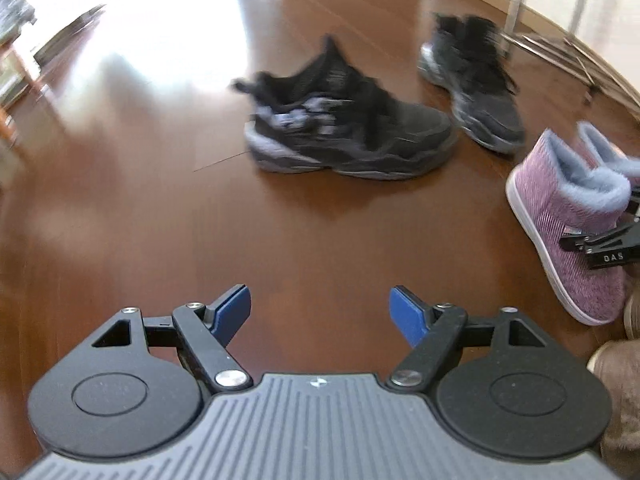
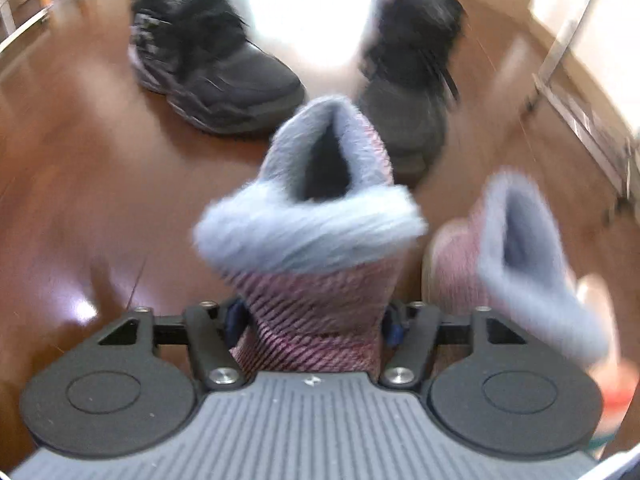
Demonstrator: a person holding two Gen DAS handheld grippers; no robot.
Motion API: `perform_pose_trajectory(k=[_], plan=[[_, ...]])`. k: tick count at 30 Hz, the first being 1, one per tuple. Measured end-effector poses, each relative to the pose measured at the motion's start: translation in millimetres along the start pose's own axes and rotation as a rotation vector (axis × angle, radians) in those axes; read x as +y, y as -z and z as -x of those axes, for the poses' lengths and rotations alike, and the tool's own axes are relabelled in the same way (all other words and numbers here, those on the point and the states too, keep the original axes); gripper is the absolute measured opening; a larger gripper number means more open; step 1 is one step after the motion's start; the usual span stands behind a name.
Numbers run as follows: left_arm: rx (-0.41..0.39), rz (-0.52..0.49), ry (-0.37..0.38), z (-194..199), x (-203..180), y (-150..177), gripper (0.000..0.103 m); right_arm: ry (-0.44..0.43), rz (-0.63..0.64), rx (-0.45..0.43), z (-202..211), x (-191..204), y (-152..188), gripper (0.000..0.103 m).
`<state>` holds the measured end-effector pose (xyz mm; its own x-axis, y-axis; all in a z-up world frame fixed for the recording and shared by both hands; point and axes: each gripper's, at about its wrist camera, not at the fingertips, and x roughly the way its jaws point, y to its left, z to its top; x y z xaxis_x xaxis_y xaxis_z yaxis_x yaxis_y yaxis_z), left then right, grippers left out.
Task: Organize scattered shoes
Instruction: 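Carry the pink boot beside its mate near the slides and open the right gripper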
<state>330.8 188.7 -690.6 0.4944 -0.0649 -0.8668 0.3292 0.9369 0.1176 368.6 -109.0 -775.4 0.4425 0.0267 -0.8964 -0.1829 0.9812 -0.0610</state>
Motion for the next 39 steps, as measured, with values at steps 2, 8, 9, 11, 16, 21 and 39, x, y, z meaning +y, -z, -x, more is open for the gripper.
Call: perform_pose_trajectory(k=[2, 8, 9, 11, 16, 21, 39], plan=[[0.0, -0.042, -0.003, 0, -12, 1, 0.079, -0.002, -0.045, -0.021, 2, -9, 16, 0.089], [0.022, -0.074, -0.011, -5, -31, 0, 0.079, -0.03, -0.06, -0.061, 0, -14, 36, 0.06], [0.018, -0.084, -0.014, -4, -34, 0, 0.079, -0.038, -0.064, -0.061, 0, -15, 36, 0.056], [0.009, -0.106, -0.022, -3, -40, 0, 0.079, -0.036, -0.062, -0.054, 4, -16, 40, 0.054], [0.007, -0.138, -0.025, -4, -48, 1, 0.079, -0.04, -0.058, -0.025, 9, -24, 47, 0.053], [0.008, -0.15, -0.016, -6, -51, 0, 0.079, -0.044, -0.042, -0.021, 7, -30, 48, 0.056], [-0.03, -0.496, 0.28, -39, -148, -64, 0.079, 0.103, -0.46, 0.049, 137, -66, 70, 0.088]])
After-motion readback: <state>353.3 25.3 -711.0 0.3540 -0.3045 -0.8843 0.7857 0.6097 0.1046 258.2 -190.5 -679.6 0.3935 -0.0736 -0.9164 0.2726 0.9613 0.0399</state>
